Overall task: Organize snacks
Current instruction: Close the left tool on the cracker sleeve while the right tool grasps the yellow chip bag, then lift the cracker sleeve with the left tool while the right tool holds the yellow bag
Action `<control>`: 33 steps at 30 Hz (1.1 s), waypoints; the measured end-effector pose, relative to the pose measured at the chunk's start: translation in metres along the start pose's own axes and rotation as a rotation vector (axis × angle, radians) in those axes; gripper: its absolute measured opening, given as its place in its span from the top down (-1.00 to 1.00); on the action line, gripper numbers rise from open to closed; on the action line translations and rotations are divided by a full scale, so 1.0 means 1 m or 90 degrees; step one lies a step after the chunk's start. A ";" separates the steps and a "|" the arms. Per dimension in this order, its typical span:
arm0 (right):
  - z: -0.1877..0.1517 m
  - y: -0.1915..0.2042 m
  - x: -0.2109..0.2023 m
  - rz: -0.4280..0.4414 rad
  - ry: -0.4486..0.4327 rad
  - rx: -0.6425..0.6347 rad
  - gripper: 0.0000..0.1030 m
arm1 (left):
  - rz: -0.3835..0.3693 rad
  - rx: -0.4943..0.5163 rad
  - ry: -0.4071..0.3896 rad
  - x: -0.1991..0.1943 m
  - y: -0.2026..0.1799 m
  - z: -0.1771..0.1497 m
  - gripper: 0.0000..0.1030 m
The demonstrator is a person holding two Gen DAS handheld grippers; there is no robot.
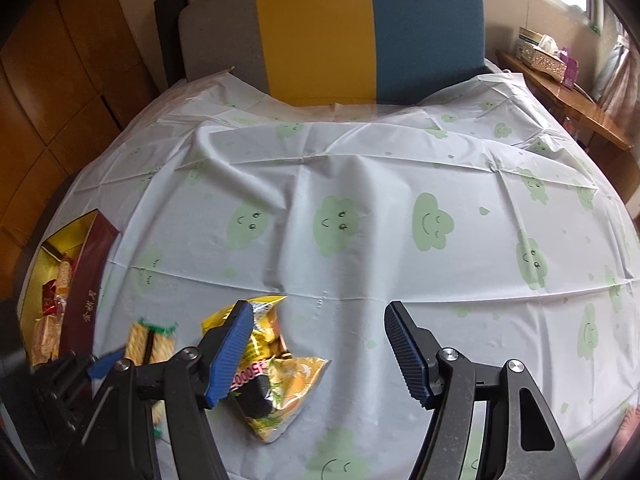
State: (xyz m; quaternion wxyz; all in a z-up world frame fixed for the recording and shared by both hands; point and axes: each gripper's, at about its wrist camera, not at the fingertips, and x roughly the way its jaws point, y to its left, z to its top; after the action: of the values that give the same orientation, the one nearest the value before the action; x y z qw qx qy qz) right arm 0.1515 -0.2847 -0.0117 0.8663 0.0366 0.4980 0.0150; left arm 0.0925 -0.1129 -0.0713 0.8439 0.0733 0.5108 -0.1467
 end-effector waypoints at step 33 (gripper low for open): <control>-0.043 0.058 0.056 -0.036 0.096 -0.228 0.33 | -0.017 0.016 -0.090 -0.007 0.001 -0.030 0.04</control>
State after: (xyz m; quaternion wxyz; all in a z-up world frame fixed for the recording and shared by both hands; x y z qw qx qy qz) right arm 0.1431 -0.2211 -0.0771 0.8195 -0.1336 0.5514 0.0814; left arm 0.0646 -0.1027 -0.0791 0.8749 0.0665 0.4488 -0.1693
